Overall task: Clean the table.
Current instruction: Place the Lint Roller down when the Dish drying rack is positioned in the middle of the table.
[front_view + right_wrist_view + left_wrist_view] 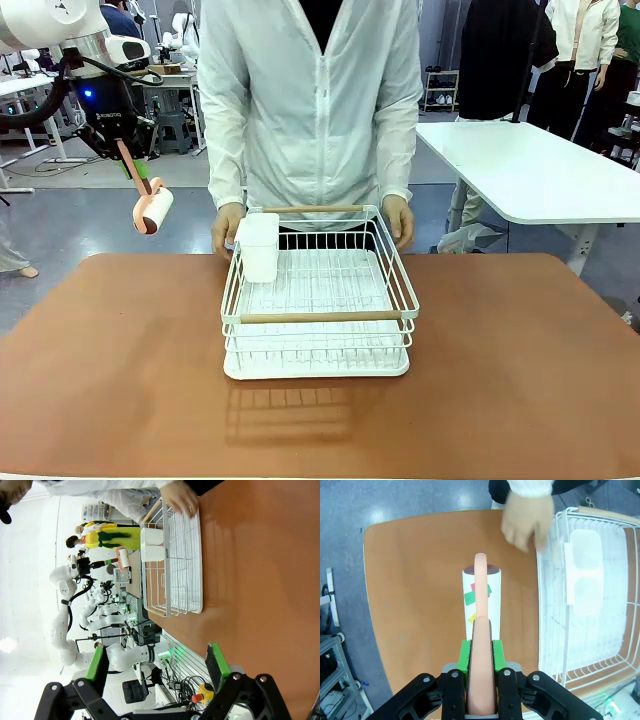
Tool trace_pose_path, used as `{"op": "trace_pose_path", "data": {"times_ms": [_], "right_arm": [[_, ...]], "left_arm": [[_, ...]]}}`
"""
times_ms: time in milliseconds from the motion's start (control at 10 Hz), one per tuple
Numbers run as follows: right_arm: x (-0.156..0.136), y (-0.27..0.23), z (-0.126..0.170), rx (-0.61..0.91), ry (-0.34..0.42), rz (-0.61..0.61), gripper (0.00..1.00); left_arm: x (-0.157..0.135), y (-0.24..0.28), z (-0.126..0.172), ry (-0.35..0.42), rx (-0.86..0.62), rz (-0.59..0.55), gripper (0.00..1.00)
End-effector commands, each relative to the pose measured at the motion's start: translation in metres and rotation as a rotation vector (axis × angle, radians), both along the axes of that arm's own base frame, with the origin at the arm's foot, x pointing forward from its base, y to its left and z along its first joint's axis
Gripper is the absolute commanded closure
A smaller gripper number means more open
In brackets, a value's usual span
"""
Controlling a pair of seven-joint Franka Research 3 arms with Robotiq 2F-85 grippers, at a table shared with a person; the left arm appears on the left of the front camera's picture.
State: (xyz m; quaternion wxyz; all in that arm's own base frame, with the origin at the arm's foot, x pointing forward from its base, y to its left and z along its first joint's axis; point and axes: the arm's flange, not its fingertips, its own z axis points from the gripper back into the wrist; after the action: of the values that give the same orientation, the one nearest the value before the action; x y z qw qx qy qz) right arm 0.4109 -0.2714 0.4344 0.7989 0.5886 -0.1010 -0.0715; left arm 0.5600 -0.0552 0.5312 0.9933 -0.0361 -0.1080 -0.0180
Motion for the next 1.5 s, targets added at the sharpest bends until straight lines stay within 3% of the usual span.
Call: {"op": "trace_pose_path", "data": {"times_ms": [0, 1400], "right_arm": [[-0.0024, 0.0023, 0.0036, -0.004, -0.004, 0.004, 0.00], [-0.0024, 0.0023, 0.0036, -0.004, -0.004, 0.004, 0.00]], "left_arm": [[-0.0005, 0.0014, 0.0005, -0.002, 0.009, -0.002, 0.81], [0.0007, -0.0006, -0.0012, -0.001, -0.020, 0.018, 0.81]]}}
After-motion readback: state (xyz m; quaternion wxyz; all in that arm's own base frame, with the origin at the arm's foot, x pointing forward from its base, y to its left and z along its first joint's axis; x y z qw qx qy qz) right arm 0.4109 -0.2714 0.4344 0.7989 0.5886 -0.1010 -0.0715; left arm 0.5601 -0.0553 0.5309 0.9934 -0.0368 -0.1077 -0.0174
